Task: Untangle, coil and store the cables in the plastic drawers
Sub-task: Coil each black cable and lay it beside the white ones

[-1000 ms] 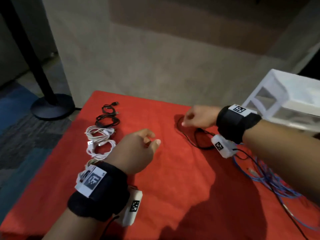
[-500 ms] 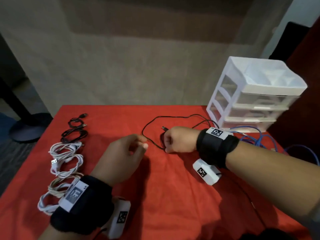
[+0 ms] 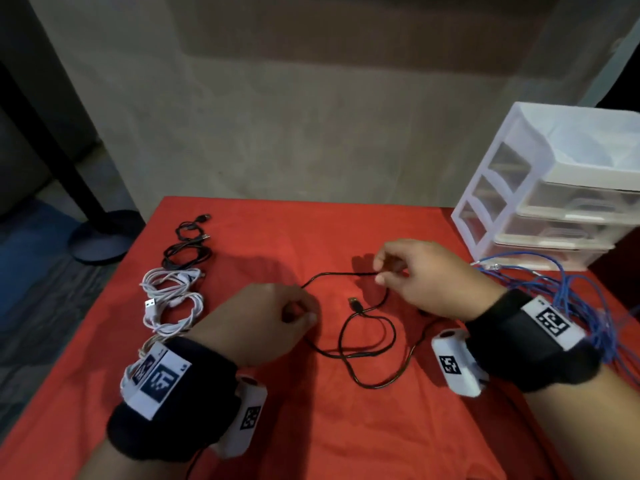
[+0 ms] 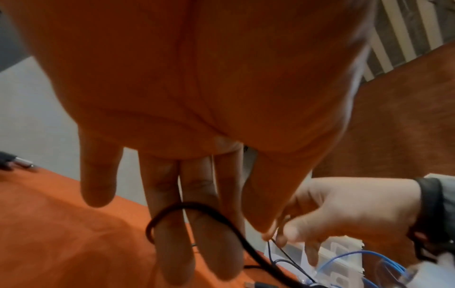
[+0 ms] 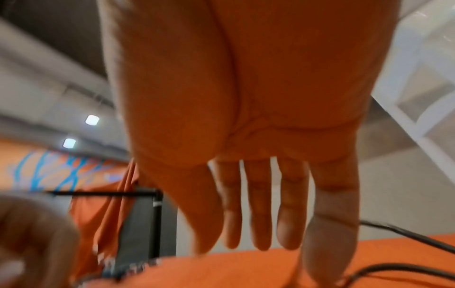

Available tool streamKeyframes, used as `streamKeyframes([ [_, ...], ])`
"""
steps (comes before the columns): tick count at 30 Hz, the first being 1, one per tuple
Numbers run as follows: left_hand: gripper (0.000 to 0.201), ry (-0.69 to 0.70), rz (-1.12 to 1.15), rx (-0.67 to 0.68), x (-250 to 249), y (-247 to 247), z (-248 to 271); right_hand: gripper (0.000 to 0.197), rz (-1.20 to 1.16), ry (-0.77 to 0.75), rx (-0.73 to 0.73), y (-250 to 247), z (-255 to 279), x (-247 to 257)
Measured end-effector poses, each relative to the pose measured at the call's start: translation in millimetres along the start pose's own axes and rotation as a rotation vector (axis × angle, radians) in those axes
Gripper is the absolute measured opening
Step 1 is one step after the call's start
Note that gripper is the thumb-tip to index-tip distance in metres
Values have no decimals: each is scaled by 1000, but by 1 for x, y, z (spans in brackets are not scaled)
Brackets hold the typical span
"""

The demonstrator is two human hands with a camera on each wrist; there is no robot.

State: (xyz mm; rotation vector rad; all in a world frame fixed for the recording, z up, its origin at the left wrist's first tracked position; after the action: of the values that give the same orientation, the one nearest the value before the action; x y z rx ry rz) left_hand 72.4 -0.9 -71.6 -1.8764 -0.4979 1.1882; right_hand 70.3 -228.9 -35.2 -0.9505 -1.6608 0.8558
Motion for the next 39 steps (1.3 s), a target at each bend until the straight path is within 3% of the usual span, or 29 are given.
streamKeyframes([
  [4, 10, -43, -48, -36, 2, 0, -6, 33, 200, -17, 306, 33, 10, -15],
  [9, 17, -140, -141, -112, 17, -14, -11, 9, 238, -90, 371, 41, 13, -12],
  [11, 21, -179, -201, -167, 29, -25, -10, 4, 151, -39, 232, 17, 0, -21],
  [14, 25, -229, -225, -227, 42, -36, -7, 9, -10, 112, -169, -53, -30, -41],
  [18, 31, -285, -241, -208, 47, -35, -5, 15, -335, 294, -504, -144, -59, -54],
  [20, 34, -275, -229, -168, 42, -31, -5, 13, -383, 285, -554, -169, -65, -45],
  [23, 34, -186, -180, -167, 28, -28, -5, 7, -296, 173, -456, -166, -66, -23],
  [27, 20, -50, 25, -487, 4, -51, -6, 10, -289, 60, -279, -119, -51, 1],
  [29, 26, -32, 223, -592, -5, -56, -6, 7, -330, 14, -204, -93, -40, 15],
  [31, 38, -53, 579, -558, -18, -51, -7, 6, -379, -26, -132, -72, -31, 29],
  [34, 48, -163, 984, -393, -37, -32, -10, 5, -402, -86, -65, -57, -22, 49],
  [37, 54, -176, 1071, -219, -50, -24, -9, 6, -421, -148, -90, -65, -16, 61],
  [39, 50, -135, 1062, -206, -55, -26, -8, 9, -365, -176, -160, -72, -17, 57],
])
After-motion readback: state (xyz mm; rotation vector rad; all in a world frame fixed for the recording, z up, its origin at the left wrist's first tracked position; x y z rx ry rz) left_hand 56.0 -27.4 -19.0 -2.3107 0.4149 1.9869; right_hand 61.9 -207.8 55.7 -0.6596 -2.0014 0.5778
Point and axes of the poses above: each hand's wrist, its own z-axis away from the middle knuckle, its own y-axis out of the palm, x = y × z, the point moved 6 cm from there along -z, towards the middle knuckle, and after that the axes turned 12 degrees about -x, right-handed, at the moved point
